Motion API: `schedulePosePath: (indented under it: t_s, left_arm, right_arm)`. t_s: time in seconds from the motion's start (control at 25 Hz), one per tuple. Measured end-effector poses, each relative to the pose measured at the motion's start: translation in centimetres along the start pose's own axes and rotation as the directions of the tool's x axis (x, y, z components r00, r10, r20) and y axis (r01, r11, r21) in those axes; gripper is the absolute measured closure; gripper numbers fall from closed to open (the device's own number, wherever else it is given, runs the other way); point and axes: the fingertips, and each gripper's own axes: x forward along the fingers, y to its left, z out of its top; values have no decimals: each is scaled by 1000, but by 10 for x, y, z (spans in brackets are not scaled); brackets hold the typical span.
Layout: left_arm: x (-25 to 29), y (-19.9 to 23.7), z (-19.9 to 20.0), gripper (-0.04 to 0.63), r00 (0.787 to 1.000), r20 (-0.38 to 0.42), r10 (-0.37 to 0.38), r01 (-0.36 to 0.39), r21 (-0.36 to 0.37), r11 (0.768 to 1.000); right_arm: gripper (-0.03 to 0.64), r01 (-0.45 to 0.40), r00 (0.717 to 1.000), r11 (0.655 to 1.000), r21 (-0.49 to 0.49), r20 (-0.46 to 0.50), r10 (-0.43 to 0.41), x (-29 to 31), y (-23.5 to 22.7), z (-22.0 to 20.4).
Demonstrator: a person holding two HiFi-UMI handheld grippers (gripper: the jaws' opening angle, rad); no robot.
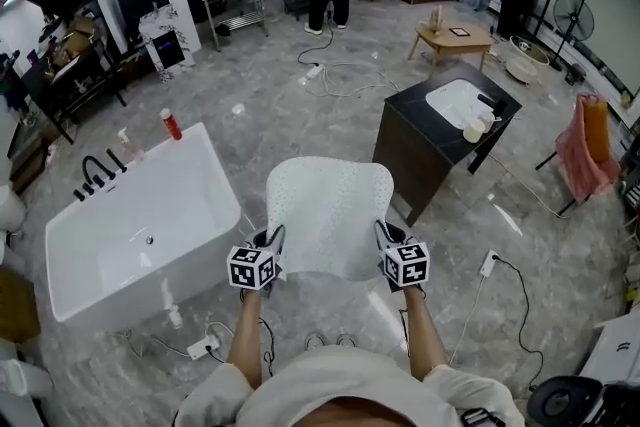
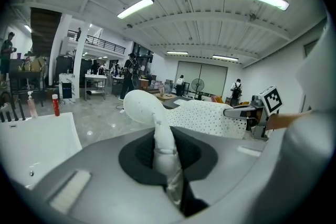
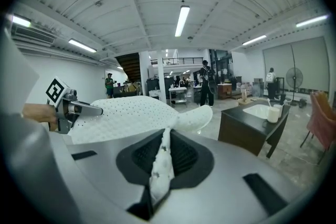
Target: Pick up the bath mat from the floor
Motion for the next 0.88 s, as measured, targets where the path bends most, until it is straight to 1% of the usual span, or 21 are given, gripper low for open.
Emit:
schedulePosePath:
  t_s: [0.12, 0.36, 0.68, 0.88]
  left_arm:
    - [-8, -1, 10, 566, 1000, 14, 3, -3, 7, 1000]
    - [-15, -5, 17, 566, 999, 40, 9, -9, 10, 1000]
    - [-18, -11, 20, 566, 999, 50, 7, -7, 18, 1000]
    - [-22, -7, 18, 566, 999, 50, 18, -18, 14, 1000]
  right_arm:
    - [588, 4, 1000, 1000, -9, 14, -3, -5, 1, 11]
    - [588, 3, 1000, 1000, -25, 25, -2, -10, 5, 15]
    - [588, -3, 999, 1000, -30, 44, 4, -12, 9, 21]
    - [588, -5, 999, 1000, -29, 38, 6, -12, 10, 19]
